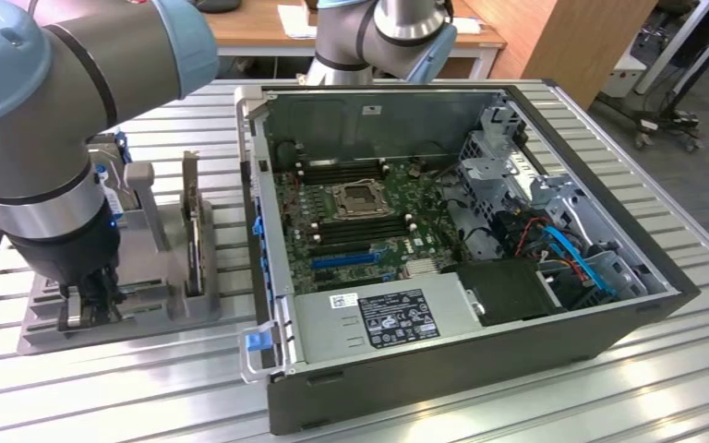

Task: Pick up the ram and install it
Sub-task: 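Pick up the ram and move it above insertion slot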

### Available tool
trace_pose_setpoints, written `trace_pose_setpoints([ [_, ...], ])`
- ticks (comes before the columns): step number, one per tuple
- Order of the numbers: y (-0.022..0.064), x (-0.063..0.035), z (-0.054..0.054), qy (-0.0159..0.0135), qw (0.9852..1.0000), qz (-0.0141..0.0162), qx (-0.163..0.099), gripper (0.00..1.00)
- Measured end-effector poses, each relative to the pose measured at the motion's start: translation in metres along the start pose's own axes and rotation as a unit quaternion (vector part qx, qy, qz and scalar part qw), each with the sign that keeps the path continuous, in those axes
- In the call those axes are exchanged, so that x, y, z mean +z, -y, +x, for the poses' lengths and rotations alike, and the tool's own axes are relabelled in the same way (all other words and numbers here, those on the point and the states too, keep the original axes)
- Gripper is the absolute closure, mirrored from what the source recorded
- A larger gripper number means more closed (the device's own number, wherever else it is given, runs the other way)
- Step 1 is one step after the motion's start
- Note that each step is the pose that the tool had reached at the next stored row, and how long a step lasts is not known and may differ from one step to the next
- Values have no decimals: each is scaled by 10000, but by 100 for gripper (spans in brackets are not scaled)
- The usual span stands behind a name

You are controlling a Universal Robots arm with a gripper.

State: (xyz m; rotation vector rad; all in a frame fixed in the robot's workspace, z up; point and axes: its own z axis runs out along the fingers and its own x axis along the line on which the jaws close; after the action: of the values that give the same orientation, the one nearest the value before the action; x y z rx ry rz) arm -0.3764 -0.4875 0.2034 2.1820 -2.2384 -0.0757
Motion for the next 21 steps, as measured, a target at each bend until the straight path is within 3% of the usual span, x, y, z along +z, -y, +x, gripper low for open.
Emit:
trace_pose_setpoints([
  [21,34,7,26,10,10000,1,-15,71],
])
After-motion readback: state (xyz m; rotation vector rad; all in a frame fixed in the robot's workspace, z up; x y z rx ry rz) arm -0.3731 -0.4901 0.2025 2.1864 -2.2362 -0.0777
